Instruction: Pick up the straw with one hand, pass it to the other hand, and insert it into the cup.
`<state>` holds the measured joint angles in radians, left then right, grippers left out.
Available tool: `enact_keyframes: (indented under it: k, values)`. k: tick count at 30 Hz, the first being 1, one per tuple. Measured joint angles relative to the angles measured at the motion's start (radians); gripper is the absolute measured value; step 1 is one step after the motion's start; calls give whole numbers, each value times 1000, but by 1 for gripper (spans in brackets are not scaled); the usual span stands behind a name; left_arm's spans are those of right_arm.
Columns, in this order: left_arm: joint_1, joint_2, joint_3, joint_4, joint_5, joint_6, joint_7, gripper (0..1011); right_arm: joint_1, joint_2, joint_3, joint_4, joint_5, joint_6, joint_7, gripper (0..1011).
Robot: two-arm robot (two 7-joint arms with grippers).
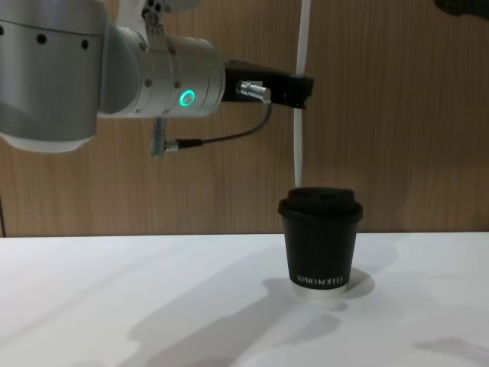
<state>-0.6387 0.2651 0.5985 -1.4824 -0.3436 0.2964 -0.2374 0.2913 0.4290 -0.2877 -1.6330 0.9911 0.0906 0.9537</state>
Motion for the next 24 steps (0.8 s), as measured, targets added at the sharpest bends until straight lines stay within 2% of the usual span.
enact_keyframes:
  k: [24]
  values:
    - [-23, -31, -12, 72, 10, -24, -37, 7, 0, 0, 0, 0, 0, 0, 0, 1001]
